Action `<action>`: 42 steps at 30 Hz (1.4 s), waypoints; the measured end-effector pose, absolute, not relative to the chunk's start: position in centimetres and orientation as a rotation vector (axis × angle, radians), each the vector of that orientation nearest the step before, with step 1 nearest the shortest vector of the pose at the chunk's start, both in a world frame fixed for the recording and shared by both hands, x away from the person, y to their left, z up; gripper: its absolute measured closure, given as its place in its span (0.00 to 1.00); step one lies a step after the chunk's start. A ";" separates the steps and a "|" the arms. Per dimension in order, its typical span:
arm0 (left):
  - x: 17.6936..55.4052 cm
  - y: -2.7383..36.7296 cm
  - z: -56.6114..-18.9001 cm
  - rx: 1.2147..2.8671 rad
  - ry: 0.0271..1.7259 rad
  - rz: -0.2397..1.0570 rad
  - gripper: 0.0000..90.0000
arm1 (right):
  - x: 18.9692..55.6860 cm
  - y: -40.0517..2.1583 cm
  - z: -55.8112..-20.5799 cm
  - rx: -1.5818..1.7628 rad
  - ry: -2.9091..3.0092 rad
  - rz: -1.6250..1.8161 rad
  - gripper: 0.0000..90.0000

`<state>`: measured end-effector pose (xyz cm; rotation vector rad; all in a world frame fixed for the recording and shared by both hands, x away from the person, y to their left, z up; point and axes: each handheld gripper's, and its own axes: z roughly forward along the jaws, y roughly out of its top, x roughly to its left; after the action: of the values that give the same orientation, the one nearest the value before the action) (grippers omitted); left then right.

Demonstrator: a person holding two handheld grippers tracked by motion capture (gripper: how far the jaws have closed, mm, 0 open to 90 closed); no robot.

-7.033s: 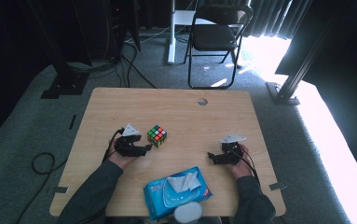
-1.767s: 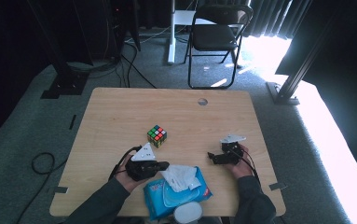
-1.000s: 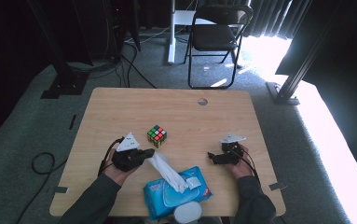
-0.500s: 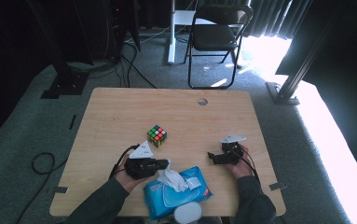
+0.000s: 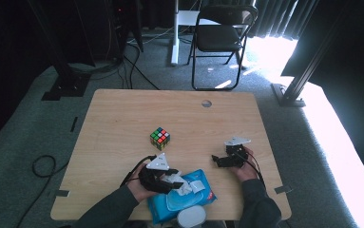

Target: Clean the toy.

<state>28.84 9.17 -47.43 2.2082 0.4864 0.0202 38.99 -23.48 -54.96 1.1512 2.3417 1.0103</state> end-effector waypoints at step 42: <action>30.2 13.0 -45.5 2.115 0.626 0.205 0.96 | 39.0 -23.5 -55.0 1.152 2.342 1.011 0.15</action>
<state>30.19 12.95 -45.46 2.1149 0.6265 0.2052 38.99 -23.48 -54.96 1.1517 2.3419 1.0110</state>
